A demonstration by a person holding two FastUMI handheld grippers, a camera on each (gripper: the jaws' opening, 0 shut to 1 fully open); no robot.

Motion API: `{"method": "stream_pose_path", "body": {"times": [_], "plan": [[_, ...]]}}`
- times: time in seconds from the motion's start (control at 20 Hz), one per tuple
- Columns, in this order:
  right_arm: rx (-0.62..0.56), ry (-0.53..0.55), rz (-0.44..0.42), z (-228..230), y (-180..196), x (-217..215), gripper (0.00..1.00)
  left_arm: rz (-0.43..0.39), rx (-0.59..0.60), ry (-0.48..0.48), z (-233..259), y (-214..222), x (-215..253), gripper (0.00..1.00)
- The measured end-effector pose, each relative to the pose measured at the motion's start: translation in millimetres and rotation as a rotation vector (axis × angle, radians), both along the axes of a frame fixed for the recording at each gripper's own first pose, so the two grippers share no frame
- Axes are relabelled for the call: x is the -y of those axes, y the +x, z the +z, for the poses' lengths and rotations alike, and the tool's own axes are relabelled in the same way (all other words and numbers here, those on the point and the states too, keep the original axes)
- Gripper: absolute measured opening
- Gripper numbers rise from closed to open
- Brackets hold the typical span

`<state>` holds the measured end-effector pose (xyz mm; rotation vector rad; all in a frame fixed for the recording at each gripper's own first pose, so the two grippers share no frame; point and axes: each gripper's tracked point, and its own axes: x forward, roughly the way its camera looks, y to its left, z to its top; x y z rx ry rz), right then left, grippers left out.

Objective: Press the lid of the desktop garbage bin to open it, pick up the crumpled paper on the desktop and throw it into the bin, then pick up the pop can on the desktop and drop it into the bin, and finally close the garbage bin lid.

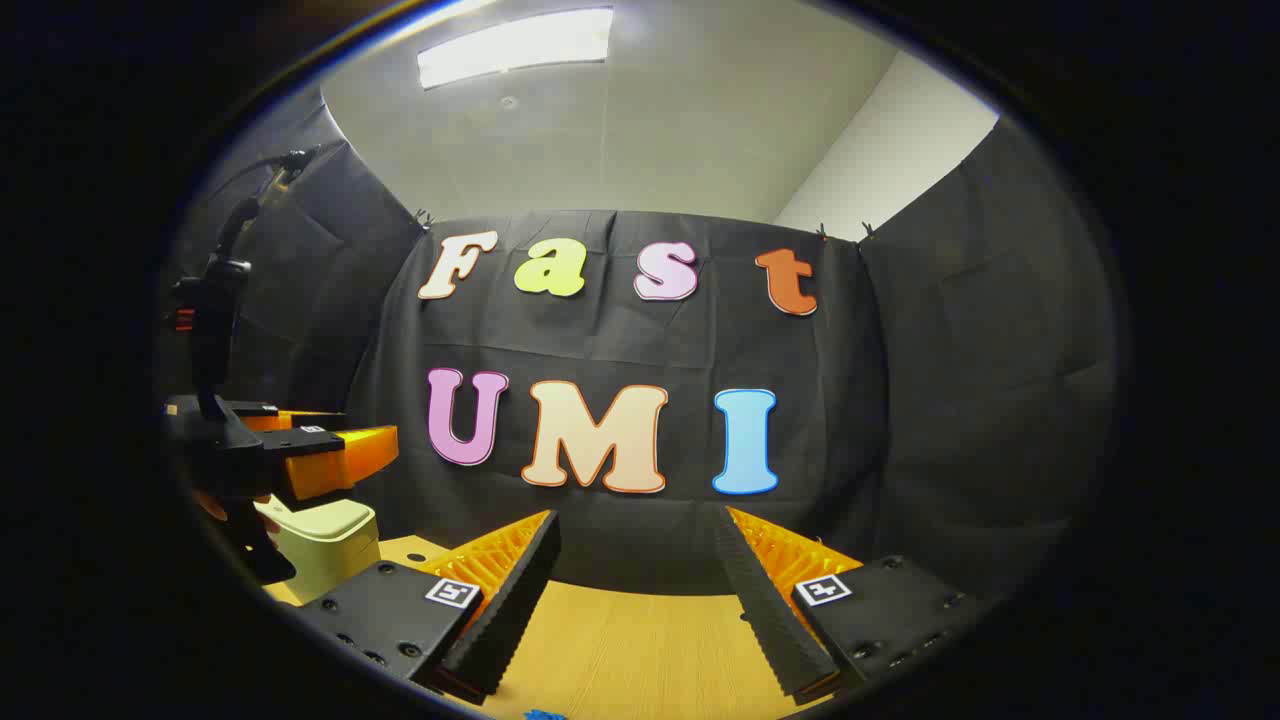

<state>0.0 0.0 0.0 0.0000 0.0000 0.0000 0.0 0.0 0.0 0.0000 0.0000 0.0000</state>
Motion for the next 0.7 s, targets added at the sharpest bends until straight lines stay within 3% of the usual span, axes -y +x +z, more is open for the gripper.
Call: {"method": "stream_pose_path", "body": {"times": [0.1, 0.25, 0.6, 0.65, 0.7], "plan": [[0.014, 0.007, -0.004, 2.2, -0.6, 0.5, 0.99, -0.009, -0.019, 0.020, -5.8, 1.8, 0.6, 0.88], [0.021, 0.019, 0.012, 3.3, 1.6, -6.7, 0.98, 0.001, -0.016, 0.008, -3.9, 0.6, -2.2, 0.83], [-0.002, 0.035, 0.034, -3.5, 7.1, -16.4, 0.98, 0.006, -0.020, 0.024, -6.4, -7.1, -10.5, 0.86], [-0.011, 0.036, 0.035, -5.9, 7.5, -17.1, 0.98, 0.009, -0.023, 0.027, -7.2, -7.6, -12.3, 0.91], [-0.015, 0.035, 0.036, -6.0, 8.3, -17.3, 0.98, 0.009, -0.025, 0.029, -7.0, -8.7, -13.9, 0.86]]}}
